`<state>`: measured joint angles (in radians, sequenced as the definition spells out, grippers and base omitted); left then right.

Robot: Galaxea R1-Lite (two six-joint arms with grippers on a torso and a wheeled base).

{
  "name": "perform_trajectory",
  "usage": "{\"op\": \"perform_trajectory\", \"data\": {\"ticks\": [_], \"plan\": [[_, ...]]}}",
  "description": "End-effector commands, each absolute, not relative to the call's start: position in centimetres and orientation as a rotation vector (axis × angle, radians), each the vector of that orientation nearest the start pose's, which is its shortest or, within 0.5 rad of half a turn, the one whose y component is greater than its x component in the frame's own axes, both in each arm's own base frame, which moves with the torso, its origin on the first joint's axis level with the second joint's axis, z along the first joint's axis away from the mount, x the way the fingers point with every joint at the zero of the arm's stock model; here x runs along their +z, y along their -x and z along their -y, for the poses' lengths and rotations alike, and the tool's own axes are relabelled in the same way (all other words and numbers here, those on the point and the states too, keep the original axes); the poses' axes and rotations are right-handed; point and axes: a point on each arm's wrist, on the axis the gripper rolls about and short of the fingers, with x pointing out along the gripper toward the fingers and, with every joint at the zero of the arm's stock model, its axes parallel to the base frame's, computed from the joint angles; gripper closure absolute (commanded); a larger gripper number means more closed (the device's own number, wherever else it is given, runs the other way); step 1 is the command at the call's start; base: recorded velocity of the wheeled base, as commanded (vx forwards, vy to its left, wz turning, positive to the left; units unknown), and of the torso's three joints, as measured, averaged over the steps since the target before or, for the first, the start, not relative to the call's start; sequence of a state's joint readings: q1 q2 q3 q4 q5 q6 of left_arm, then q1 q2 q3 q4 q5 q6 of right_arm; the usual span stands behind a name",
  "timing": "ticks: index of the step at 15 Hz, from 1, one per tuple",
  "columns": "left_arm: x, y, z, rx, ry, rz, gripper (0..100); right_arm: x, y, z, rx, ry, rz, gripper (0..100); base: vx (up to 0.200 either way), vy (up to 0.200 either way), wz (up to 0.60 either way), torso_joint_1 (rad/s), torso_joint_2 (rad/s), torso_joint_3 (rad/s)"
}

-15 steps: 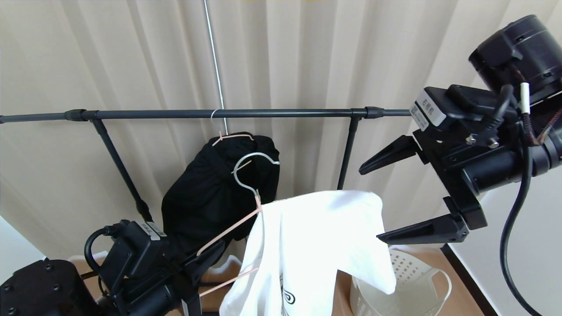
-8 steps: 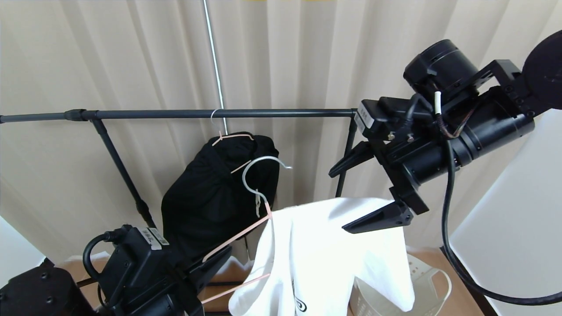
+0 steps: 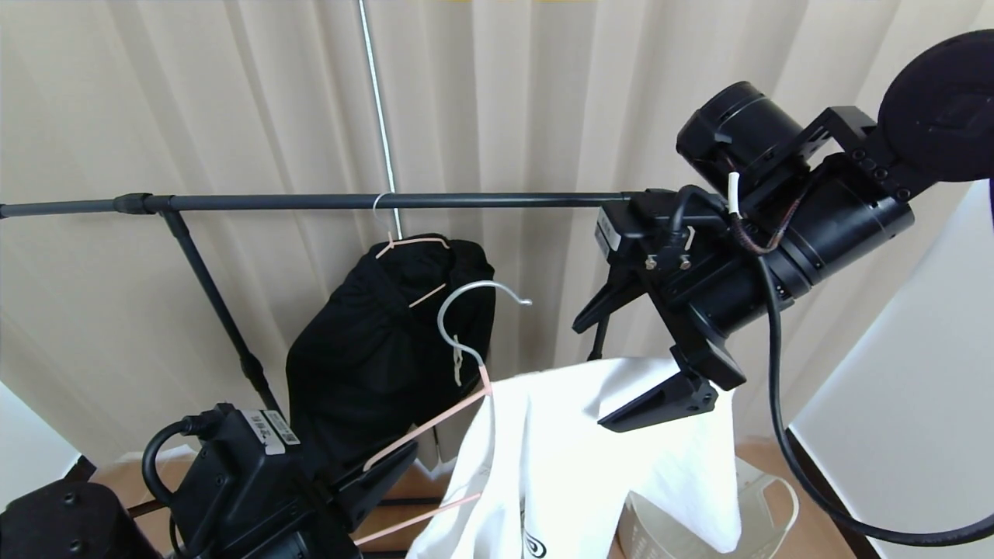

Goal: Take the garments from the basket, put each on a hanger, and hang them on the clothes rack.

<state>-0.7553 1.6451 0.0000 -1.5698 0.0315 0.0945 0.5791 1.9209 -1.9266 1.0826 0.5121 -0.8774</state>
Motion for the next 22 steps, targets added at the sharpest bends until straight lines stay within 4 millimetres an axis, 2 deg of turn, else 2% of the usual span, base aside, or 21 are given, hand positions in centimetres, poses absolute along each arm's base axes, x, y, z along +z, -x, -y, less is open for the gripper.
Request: {"op": "perform_trajectory", "data": {"ticks": [1, 9, 19, 20, 22], "plan": [[11.2, -13.6, 12.8, -0.73, -0.12, -0.036, 100, 26.9, -27.3, -19.2, 1.398, 0.756, -0.652, 0, 0.0, 0.0, 0.0, 0.0, 0.0, 0.0], [11.1, -13.6, 12.8, -0.73, -0.121, -0.038, 100, 25.9, -27.6, -19.9, 1.403, 0.774, -0.685, 0, 0.0, 0.0, 0.0, 0.0, 0.0, 0.0], [11.2, -13.6, 12.8, -0.728, -0.12, -0.036, 100, 25.8, -27.6, -20.0, 1.41, 0.782, -0.685, 0, 0.0, 0.0, 0.0, 0.0, 0.0, 0.0], [11.2, -13.6, 12.8, -0.728, -0.12, -0.036, 100, 25.8, -27.6, -19.9, 1.409, 0.781, -0.686, 100, 0.0, 0.0, 0.0, 0.0, 0.0, 0.0], [11.2, -13.6, 12.8, -0.727, -0.12, -0.035, 100, 25.8, -27.6, -20.0, 1.414, 0.787, -0.683, 100, 0.0, 0.0, 0.0, 0.0, 0.0, 0.0]]}}
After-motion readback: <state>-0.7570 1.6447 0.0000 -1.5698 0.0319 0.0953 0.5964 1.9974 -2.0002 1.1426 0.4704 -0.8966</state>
